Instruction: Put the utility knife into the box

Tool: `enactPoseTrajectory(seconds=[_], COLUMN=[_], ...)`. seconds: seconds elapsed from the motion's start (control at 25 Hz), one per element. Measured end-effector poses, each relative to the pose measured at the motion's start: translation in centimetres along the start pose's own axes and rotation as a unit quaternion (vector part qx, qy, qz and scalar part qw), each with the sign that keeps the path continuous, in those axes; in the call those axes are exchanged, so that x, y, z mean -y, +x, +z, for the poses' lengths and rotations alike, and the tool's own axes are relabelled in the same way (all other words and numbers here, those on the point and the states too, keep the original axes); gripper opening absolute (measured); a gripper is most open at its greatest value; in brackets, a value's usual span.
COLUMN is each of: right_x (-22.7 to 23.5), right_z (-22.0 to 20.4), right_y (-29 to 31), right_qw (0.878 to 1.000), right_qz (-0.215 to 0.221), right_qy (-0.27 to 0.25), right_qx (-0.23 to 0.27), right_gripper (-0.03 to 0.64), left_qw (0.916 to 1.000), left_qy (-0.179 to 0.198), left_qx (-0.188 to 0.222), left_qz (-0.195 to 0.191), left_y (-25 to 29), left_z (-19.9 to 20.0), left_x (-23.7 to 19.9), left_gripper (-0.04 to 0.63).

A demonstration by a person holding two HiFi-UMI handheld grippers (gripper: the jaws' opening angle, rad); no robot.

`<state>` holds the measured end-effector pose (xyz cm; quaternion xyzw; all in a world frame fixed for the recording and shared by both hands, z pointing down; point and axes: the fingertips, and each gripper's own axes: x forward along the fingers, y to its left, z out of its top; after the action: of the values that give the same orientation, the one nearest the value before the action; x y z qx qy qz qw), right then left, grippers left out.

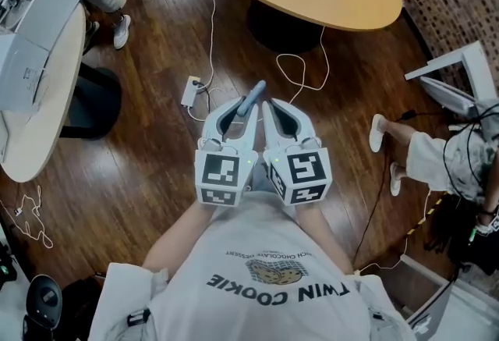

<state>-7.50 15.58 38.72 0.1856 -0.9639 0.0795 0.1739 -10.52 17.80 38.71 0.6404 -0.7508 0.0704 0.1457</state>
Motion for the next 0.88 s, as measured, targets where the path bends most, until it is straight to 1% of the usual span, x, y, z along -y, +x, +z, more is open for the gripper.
enactPoseTrajectory(seconds=[0.28,0.56,0.76,0.88], right_x=[4.5,11.4,17.0,19.6], right_z=[0.4,2.7,4.2,5.1], right_y=[2.8,6.4,8.1,8.9], right_qw=[1.000,1.000,1.000,1.000], right_qz=[-0.004,0.004,0.012,0.017], right_qy=[0.016,0.019,0.021,0.020], right_qx=[0.005,0.008,0.006,0.007], right_gripper=[0.002,0.002,0.002,0.002], left_qw=[1.0000,0.9998,0.9997,0.9996], left_qy=[0.001,0.014,0.017,0.021], left_qx=[-0.004,-0.010,-0.011,-0.013], left_qz=[-0.001,0.004,0.010,0.014], left_y=[5.3,13.0,18.7,21.3], left_z=[1.0,3.6,5.8,6.8], left_x=[-0.4,0.2,1.5,2.1], left_gripper=[0.077,0.077,0.077,0.077])
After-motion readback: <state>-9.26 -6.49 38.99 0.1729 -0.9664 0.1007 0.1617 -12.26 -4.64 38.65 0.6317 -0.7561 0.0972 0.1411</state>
